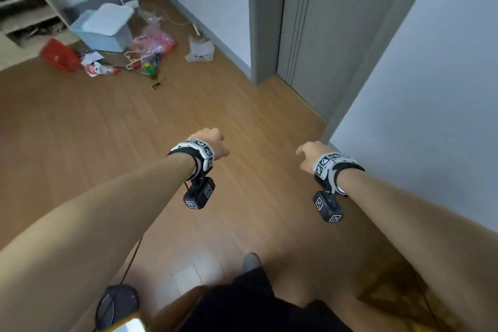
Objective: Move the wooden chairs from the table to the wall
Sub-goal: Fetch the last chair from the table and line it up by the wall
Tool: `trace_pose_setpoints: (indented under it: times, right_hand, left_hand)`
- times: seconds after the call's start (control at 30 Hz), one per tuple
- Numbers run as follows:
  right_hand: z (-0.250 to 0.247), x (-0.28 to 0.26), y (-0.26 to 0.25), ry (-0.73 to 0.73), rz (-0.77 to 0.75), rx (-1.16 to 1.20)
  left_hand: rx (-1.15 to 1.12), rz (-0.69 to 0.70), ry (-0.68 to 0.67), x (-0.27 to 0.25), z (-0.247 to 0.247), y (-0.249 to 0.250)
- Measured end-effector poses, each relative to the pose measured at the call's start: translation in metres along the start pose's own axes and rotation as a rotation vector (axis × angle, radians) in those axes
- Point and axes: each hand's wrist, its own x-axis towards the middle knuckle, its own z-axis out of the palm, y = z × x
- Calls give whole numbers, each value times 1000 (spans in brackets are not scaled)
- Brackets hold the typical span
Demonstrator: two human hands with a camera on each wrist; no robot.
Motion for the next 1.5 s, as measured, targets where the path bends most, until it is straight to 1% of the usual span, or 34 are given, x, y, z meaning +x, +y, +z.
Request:
trace_pose_setpoints:
  times: [0.17,0.33,0.53,0.67,0.8,0.87,0.97,1.1,1.17,1.27,1.4,1.43,1.5]
  right_hand:
    - [-47,61,-129,15,-133,-55]
    - [-81,115,-244,28,-292,-160]
    - [-100,192,-393,10,-507,-299]
    - [-110,241,-513,1,-671,-404]
    - [-112,265,-635,-33,-806,-453]
    - [-108,268,-692,-46,-875,-469]
    - [-88,261,-773,-93,-966,-498]
    - [-50,242,-884,-136,-1097,-565]
    - [-26,227,-941,-137,-1153,-598]
    - [11,199,-1025,-158,-1215,-644]
    - [50,151,-1133,-148,-1278,-695]
    - [60,136,-1169,-146,-1294,-701]
    - [72,117,-1213,-148,-1322,-695]
  left_hand:
    - [-82,-158,59,14,-45,-121]
    - [-194,-321,104,22,-64,-222]
    - [-286,-531,112,37,-76,-340]
    - [-367,-683,133,47,-89,-426]
    - [-449,-839,156,37,-100,-507]
    - [-490,-914,179,26,-100,-544]
    - [-564,-1013,188,0,-90,-596]
    - [-667,-1132,214,-37,-58,-680]
    - [-704,-1191,228,-56,-40,-728]
    - [-758,-1236,262,-88,-14,-802]
    - [-808,-1303,256,-144,8,-896]
    - [-810,-1328,252,-163,10,-926]
    - [-815,-1362,274,-187,20,-962]
